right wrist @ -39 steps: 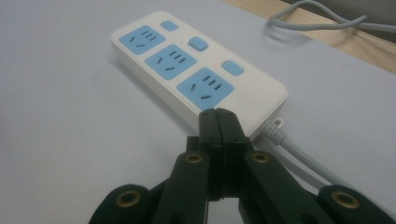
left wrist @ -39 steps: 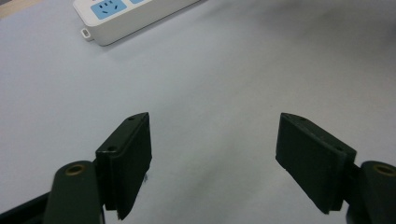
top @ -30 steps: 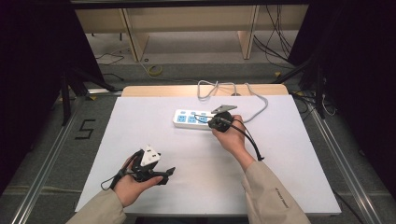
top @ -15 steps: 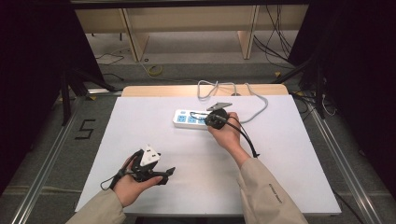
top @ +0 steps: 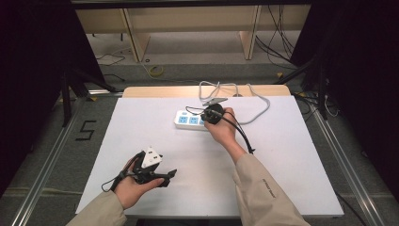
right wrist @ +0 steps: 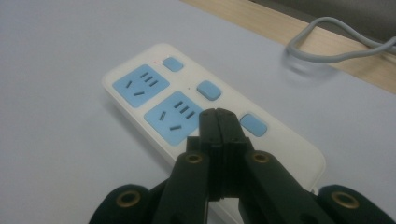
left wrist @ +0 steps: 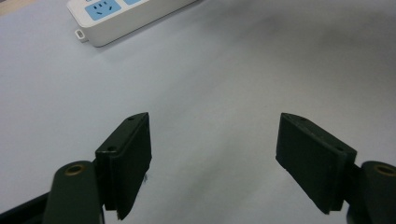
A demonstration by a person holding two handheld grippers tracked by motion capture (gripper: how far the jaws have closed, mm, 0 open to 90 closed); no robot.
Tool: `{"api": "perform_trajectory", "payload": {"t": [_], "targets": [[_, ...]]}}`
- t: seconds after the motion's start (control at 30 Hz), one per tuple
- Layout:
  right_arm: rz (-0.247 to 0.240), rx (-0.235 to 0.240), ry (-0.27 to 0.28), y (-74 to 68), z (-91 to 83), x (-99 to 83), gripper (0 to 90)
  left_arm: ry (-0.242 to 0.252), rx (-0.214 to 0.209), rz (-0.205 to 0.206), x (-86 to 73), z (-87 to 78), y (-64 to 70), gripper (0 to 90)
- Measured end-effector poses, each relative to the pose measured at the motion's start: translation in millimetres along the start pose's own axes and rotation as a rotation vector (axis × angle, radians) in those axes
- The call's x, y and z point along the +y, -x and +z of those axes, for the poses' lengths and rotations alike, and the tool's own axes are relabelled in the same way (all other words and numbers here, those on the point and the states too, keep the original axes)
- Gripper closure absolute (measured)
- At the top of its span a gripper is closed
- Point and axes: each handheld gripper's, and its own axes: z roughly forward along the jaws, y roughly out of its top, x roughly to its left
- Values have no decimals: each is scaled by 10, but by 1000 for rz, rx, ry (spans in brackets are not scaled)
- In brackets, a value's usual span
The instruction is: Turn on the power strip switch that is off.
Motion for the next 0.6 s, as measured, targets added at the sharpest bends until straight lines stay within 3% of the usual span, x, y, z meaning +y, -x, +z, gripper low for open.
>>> {"api": "perform_trajectory", "payload": {"t": [0.6], "targets": [[24, -7, -18, 34, 241, 134, 900, 2, -6, 0, 2, 6, -1, 266]]}}
